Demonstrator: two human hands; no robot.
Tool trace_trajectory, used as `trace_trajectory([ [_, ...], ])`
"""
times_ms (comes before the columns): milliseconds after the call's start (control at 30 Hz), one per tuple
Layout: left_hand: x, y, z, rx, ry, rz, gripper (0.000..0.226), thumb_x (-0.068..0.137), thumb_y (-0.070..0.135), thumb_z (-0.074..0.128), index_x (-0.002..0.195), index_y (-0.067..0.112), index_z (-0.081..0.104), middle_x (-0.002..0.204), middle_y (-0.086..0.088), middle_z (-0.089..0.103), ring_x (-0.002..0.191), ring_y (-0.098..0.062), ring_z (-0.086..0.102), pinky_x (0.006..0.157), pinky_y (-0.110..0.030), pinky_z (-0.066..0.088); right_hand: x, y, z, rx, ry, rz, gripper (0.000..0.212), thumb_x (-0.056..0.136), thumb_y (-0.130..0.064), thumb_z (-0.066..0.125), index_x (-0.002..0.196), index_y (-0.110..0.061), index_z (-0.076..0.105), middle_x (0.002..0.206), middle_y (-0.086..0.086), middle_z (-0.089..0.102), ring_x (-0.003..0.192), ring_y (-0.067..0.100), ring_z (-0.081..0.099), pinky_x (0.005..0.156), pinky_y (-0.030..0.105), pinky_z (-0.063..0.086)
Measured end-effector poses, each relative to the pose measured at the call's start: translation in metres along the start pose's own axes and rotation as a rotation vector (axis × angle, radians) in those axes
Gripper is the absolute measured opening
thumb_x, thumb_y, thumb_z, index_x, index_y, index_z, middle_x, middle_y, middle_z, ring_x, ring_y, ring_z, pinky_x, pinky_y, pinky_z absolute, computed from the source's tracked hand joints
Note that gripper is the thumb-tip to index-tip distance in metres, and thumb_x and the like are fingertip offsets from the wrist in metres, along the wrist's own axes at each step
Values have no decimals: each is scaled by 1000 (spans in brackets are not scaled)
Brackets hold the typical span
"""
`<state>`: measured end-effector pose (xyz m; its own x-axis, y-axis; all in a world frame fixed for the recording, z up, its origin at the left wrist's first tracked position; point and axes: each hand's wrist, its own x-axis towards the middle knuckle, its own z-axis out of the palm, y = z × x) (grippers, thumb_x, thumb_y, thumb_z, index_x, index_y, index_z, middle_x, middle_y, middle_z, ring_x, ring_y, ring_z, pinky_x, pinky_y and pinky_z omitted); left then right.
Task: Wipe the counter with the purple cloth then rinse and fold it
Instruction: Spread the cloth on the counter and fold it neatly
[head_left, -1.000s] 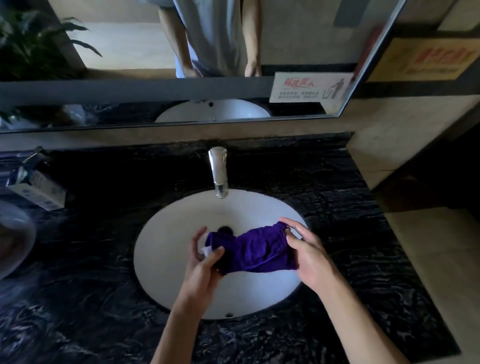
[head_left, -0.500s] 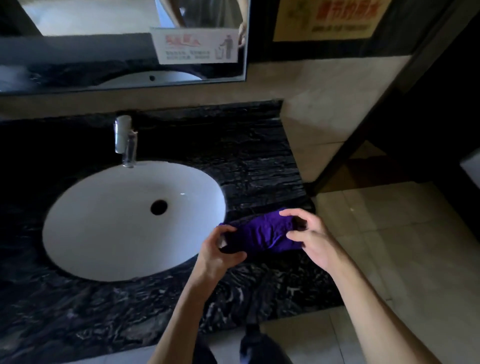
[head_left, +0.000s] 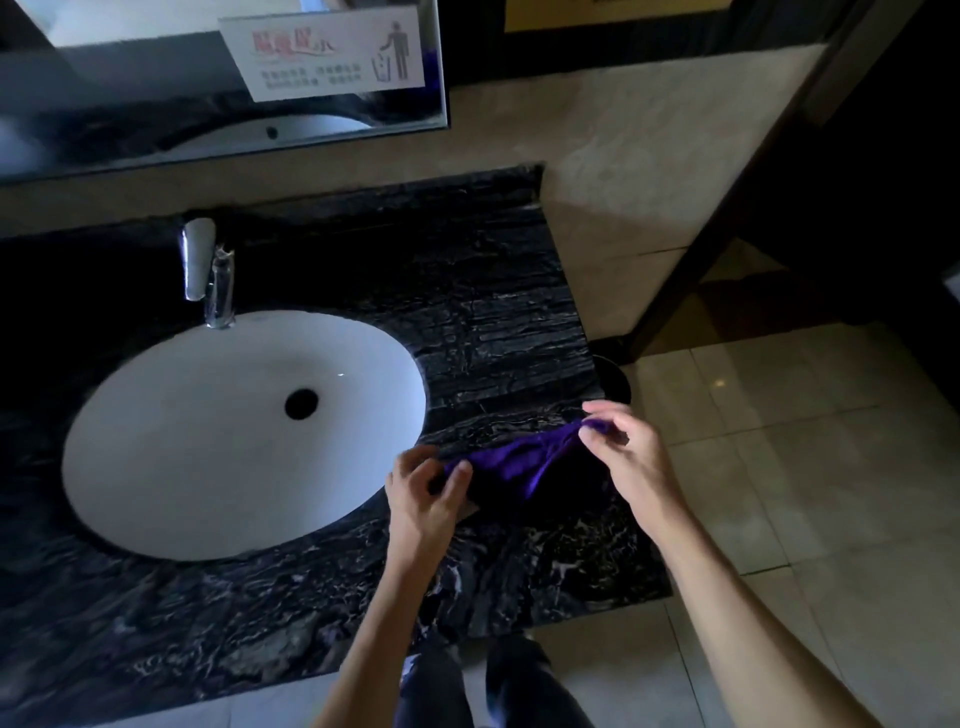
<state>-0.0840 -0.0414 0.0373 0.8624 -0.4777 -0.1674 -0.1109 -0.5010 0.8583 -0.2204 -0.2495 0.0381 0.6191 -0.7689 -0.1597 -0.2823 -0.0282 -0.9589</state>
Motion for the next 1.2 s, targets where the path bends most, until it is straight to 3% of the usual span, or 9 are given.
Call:
trace_trajectory([
  [67,14,11,-8,-118,-78,-93,46,89,46,69,64,9,55,64,8,48,57,-8,43,54,-24,33,8,-8,0,30,-15,33,6,87,-10,72,93,-9,70,97,10,72,84,1,62,82,18,47],
  [133,29,17,-10,-237,-116,-190,51,95,42,67,63,8,45,57,2,35,54,-12,31,51,-28,24,19,-14,4,4,-11,12,7,84,-23,68,86,-16,66,79,-3,65,70,-7,56,72,13,43],
  [267,53,20,-11,-295,-160,-256,41,91,47,70,92,6,67,82,-14,72,72,-35,65,64,-45,53,43,-15,17,-27,25,31,9,84,-26,68,80,-18,64,74,-4,61,65,-7,54,67,14,43],
  [400,68,23,-11,-278,-336,-278,47,80,12,84,121,15,61,101,-10,73,84,-20,72,65,-22,59,61,-11,23,-31,15,139,22,92,-7,70,75,-21,65,72,-2,62,67,3,54,67,21,42],
  [633,78,21,-1,-238,-160,-268,23,89,4,74,110,11,66,84,5,70,61,8,67,56,-10,52,80,-16,14,14,-42,264,13,90,1,67,83,-9,73,79,6,67,77,16,59,72,28,44],
  [767,92,20,0,-200,-130,-327,9,85,6,79,85,12,72,62,7,70,53,-3,65,49,-15,49,91,-16,8,-51,-105,214,9,93,2,64,94,5,73,84,12,67,80,17,59,72,26,45],
  [900,107,18,5,-83,-99,-228,5,90,8,70,87,8,66,67,-3,61,58,-17,51,53,-28,39,102,-15,13,-126,-94,177,12,95,3,62,88,-2,71,79,7,66,67,0,57,65,13,43],
  [1067,144,20,16,-84,4,-200,6,92,13,63,89,14,58,72,-1,57,64,-19,50,61,-33,38,140,-16,23,-289,-26,106,16,92,-9,67,78,-15,69,70,-5,63,69,11,56,71,34,44],
  [1200,194,33,23,-150,77,-174,17,86,6,65,88,19,54,74,-2,61,64,-19,52,62,-36,42,190,-35,35,-370,25,51,14,92,-15,68,79,-17,69,69,-6,63,70,14,57,65,30,38],
])
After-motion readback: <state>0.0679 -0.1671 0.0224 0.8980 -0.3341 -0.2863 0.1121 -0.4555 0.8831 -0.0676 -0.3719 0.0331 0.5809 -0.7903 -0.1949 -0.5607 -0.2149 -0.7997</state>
